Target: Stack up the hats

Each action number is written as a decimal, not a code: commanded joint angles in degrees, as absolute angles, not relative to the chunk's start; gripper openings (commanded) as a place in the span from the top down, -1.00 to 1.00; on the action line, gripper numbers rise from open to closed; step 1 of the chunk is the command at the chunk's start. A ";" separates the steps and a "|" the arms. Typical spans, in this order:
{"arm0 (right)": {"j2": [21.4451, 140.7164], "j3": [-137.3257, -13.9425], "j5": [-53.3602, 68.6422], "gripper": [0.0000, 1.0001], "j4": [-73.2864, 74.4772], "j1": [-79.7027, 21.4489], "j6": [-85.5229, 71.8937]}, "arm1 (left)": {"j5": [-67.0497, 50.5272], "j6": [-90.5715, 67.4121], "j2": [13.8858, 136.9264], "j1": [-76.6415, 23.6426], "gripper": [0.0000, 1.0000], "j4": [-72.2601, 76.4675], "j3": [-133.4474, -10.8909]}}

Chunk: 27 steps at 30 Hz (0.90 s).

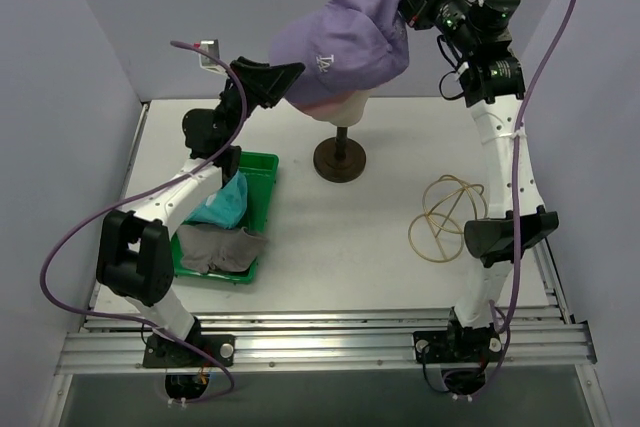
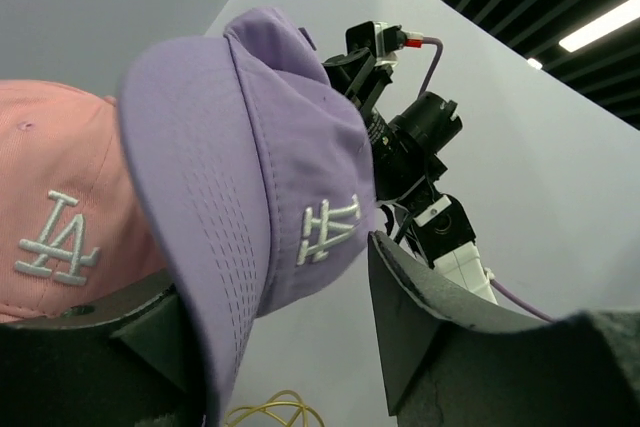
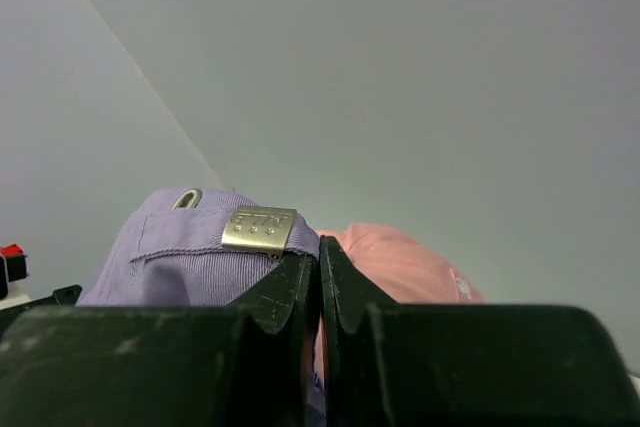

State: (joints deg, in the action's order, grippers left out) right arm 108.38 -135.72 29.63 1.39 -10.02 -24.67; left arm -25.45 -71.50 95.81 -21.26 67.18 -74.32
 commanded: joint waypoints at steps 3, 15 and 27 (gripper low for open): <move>110.48 -137.02 34.01 1.00 -4.13 -7.91 -28.12 | -29.61 -66.98 95.54 -20.48 -0.30 63.56 -79.62; 112.15 -139.83 37.00 1.00 -5.98 -6.77 -31.20 | -35.77 -72.15 102.74 -19.78 0.95 66.62 -85.17; 113.55 -143.43 31.91 1.00 -4.39 -5.89 -30.32 | -17.42 -79.80 97.04 -19.34 0.95 67.24 -78.23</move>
State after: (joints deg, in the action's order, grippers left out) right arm 113.36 -140.46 34.33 -0.62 -6.92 -30.20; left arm -26.65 -77.47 101.25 -19.77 64.93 -79.53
